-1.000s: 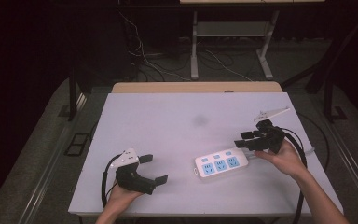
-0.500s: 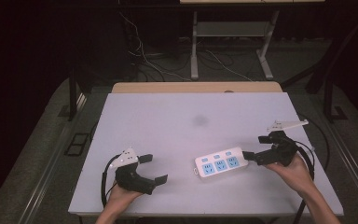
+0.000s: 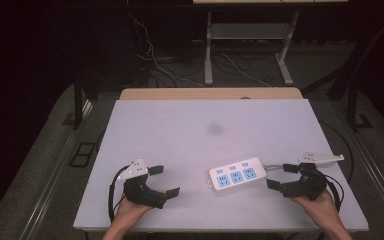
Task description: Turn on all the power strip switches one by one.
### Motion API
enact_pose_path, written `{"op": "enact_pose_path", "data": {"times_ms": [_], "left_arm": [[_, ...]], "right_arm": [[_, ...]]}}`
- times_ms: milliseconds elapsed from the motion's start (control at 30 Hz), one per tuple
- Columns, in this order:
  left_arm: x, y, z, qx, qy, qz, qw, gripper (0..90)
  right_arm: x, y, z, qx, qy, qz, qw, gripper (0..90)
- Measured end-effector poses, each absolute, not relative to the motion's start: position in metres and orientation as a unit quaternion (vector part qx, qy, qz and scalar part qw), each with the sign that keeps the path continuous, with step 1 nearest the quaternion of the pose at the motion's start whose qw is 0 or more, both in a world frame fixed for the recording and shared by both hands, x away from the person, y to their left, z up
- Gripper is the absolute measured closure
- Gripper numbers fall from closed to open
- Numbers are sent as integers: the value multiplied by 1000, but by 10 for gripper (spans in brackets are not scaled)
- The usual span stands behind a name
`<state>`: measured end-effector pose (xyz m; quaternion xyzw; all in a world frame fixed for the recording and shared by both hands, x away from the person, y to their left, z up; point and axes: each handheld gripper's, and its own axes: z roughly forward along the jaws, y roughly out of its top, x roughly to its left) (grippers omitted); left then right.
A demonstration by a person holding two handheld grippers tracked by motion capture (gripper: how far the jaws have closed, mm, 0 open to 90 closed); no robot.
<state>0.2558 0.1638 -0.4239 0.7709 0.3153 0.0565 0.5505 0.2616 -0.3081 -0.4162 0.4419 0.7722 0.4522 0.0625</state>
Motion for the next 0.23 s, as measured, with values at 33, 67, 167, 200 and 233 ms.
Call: {"op": "enact_pose_path", "data": {"times_ms": [33,67,167,200,233], "left_arm": [[256,164,-424,771,315,56,550,0],[256,164,-424,771,315,57,550,0],[256,164,-424,771,315,57,550,0],[256,164,-424,771,315,57,550,0],[256,164,-424,771,315,57,550,0]], "right_arm": [[259,-308,-417,441,772,453,64,4],[258,-308,-417,442,772,453,63,4],[253,-309,-420,443,769,457,66,4],[252,-310,-421,443,768,458,67,5],[251,-310,-421,443,767,459,66,4]]}}
